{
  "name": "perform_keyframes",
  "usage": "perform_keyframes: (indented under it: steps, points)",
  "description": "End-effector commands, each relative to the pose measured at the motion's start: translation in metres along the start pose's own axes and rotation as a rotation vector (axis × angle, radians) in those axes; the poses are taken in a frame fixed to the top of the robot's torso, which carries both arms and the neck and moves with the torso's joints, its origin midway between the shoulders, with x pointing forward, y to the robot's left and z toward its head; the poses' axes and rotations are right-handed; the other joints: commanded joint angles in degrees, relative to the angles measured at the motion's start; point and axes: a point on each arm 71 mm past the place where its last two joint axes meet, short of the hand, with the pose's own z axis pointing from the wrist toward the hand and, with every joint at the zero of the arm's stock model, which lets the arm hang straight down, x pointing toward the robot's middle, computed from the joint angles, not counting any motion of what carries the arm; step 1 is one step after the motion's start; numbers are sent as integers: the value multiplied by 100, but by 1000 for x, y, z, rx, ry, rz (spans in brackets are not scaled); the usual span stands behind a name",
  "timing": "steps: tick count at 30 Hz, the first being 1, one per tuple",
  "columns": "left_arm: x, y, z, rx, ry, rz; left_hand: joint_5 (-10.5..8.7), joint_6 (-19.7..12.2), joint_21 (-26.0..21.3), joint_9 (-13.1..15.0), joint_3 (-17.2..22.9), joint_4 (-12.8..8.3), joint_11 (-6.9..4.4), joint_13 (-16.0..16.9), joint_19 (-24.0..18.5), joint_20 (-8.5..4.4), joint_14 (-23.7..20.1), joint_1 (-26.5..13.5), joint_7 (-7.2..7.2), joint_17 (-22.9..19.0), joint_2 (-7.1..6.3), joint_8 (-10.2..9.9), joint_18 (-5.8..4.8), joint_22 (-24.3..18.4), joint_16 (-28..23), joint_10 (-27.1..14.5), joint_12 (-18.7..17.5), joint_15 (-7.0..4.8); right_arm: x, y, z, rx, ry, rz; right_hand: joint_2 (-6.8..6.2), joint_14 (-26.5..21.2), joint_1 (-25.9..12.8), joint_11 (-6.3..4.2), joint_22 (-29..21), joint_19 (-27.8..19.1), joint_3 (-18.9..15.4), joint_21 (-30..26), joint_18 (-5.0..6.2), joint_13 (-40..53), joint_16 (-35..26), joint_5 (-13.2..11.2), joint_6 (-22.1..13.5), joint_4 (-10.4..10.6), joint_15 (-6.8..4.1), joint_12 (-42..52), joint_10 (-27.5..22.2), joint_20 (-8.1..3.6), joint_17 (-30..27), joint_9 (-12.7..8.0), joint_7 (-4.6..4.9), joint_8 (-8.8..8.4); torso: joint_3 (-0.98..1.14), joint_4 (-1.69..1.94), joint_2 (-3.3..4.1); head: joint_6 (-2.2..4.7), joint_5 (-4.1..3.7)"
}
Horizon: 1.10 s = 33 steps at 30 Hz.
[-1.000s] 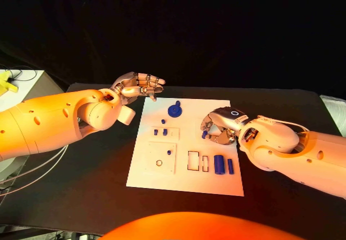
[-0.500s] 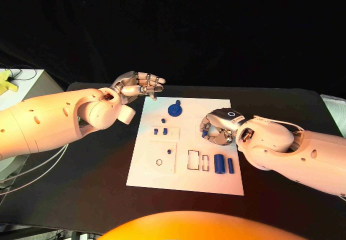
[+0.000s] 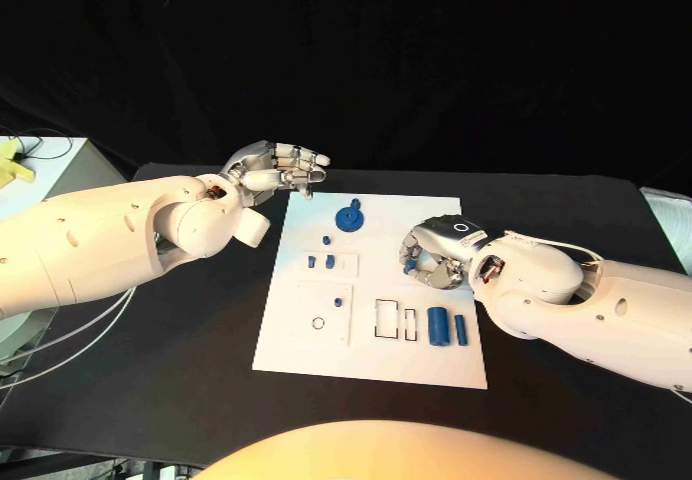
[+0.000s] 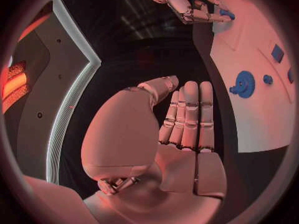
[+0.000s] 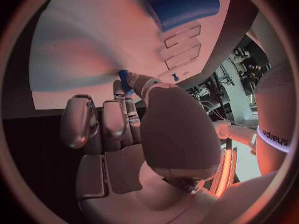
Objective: Assemble the parts on the task board
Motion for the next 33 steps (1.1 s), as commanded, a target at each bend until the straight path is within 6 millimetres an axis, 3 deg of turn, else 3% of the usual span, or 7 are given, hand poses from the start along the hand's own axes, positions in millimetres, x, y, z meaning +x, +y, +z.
perform_keyframes:
  steps: [1, 6, 12, 18, 25, 33]
  points:
    - [2, -1, 0, 5, 18, -7, 9, -43, -37, -9, -34, 12, -13, -5, 11, 47, -1, 4, 17, -9, 37, 31, 86, -5, -1, -39, 20, 18, 0, 1, -1, 12, -34, 11, 128, 71, 21, -60, 568, 92, 70, 203, -84, 61, 91, 67, 127, -54, -57, 11, 175, -6, 99, 86, -35, 117, 2, -2, -1, -2, -6]
    - [2, -1, 0, 4, 18, -7, 9, -43, -37, -9, -34, 12, -13, -5, 11, 47, -1, 4, 17, -9, 37, 31, 86, -5, -1, -39, 20, 18, -3, 1, -4, 30, -84, 58, 211, 71, 12, -114, 675, 153, 135, 402, -119, 117, 110, 105, 167, -180, -110, -20, 360, -47, 102, 210, -66, 248, 3, 1, -3, -6, -11]
    - [2, -1, 0, 3, 17, -6, 9, -43, -37, -9, -34, 12, -13, -5, 11, 47, -1, 4, 17, -9, 37, 31, 86, -5, -1, -39, 20, 18, -10, 1, -14, 48, -125, 134, 221, 70, 7, -123, 692, 161, 167, 426, -122, 133, 116, 92, 155, -225, -118, -42, 399, -57, 108, 248, -67, 279, -4, -4, -13, -7, -1]
    - [1, 0, 0, 2, 16, -6, 9, -43, -37, -9, -34, 12, -13, -5, 11, 47, -1, 4, 17, -9, 37, 31, 86, -5, -1, -39, 20, 18, -25, 7, -26, 33, -173, 203, 224, 71, -6, -124, 700, 163, 187, 434, -124, 141, 120, 62, 144, -249, -120, -65, 415, -61, 110, 274, -66, 298, 3, -6, -4, -9, 12]
    - [1, 0, 1, 1, 18, -6, 9, -43, -37, -9, -34, 12, -13, -5, 11, 47, -1, 4, 17, -9, 37, 31, 86, -5, -1, -39, 20, 18, -32, 28, -26, -25, -173, 248, 222, 71, -11, -124, 701, 162, 193, 433, -124, 144, 121, 52, 141, -259, -120, -74, 419, -62, 109, 284, -66, 306, 4, -16, -12, -20, 49]
    - [3, 0, 3, 0, 25, -8, 9, -43, -37, -9, -34, 12, -13, -5, 11, 47, -1, 4, 17, -9, 37, 31, 86, -5, -1, -39, 20, 18, -17, 65, -7, -119, -127, 261, 228, 67, -12, -123, 696, 155, 216, 411, -120, 149, 112, 40, 123, -287, -120, -99, 422, -64, 93, 304, -62, 317, 0, 1, -15, -21, 78]
